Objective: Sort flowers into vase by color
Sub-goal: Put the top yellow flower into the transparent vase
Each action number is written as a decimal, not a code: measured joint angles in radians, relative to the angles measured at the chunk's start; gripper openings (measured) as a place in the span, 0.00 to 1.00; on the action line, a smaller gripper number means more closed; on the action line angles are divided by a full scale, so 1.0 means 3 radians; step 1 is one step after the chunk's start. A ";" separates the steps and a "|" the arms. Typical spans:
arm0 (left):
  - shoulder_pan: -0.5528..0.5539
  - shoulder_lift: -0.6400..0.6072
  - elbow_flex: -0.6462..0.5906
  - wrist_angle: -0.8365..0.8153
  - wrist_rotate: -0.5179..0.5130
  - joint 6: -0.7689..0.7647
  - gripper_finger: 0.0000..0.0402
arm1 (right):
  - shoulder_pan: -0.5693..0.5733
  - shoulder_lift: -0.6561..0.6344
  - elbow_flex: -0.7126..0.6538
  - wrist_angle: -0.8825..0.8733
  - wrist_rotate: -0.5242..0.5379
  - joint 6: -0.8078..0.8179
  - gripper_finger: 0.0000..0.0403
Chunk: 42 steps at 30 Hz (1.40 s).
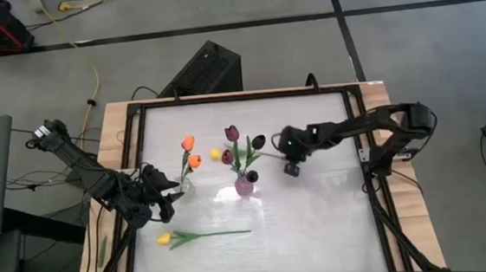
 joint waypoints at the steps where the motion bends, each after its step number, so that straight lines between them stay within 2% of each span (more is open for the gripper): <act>1: 0.0000 0.0000 0.0000 0.0000 0.0012 0.0000 0.40 | 0.0067 -0.0106 -0.0008 -0.0202 0.0001 0.0179 0.04; 4: -0.0002 0.0000 0.0001 0.0000 0.0059 0.0025 0.40 | 0.0354 -0.0413 -0.0030 -0.0735 0.0083 0.0681 0.04; 9: -0.0003 -0.0001 0.0001 0.0004 0.0020 0.0160 0.40 | 0.0988 -0.0816 -0.0017 -0.1077 0.0626 0.1572 0.04; 14: -0.0003 -0.0001 0.0001 0.0122 -0.0034 0.0370 0.40 | 0.1709 -0.1040 -0.0013 -0.1022 0.1133 0.2351 0.04; 19: -0.0079 0.0000 0.0000 0.0490 -0.0029 0.0780 0.40 | 0.2373 -0.1035 -0.0012 -0.0814 0.1631 0.2988 0.04; 22: -0.0142 0.0000 0.0000 0.0767 -0.0028 0.1102 0.40 | 0.2670 -0.1027 -0.0012 -0.0746 0.2016 0.3432 0.04; 28: -0.0200 -0.0001 0.0000 0.1183 -0.0026 0.1564 0.40 | 0.2996 -0.1054 -0.0010 -0.0754 0.3164 0.4033 0.04; 32: -0.0200 0.0001 0.0000 0.1248 -0.0035 0.1573 0.40 | 0.2971 -0.1061 -0.0007 -0.0713 0.3968 0.4091 0.04; 36: -0.0200 0.0072 -0.0114 0.1693 -0.0085 0.1697 0.40 | 0.2941 -0.1084 -0.0005 -0.0368 0.4565 0.3618 0.04; 39: -0.0198 0.0182 -0.0169 0.2028 0.0052 0.1853 0.40 | 0.2909 -0.1169 -0.0004 0.0091 0.4788 0.2973 0.04; 42: -0.0194 0.0347 -0.0175 0.2323 0.0035 0.1981 0.40 | 0.2877 -0.1259 -0.0004 0.0788 0.4665 0.2067 0.04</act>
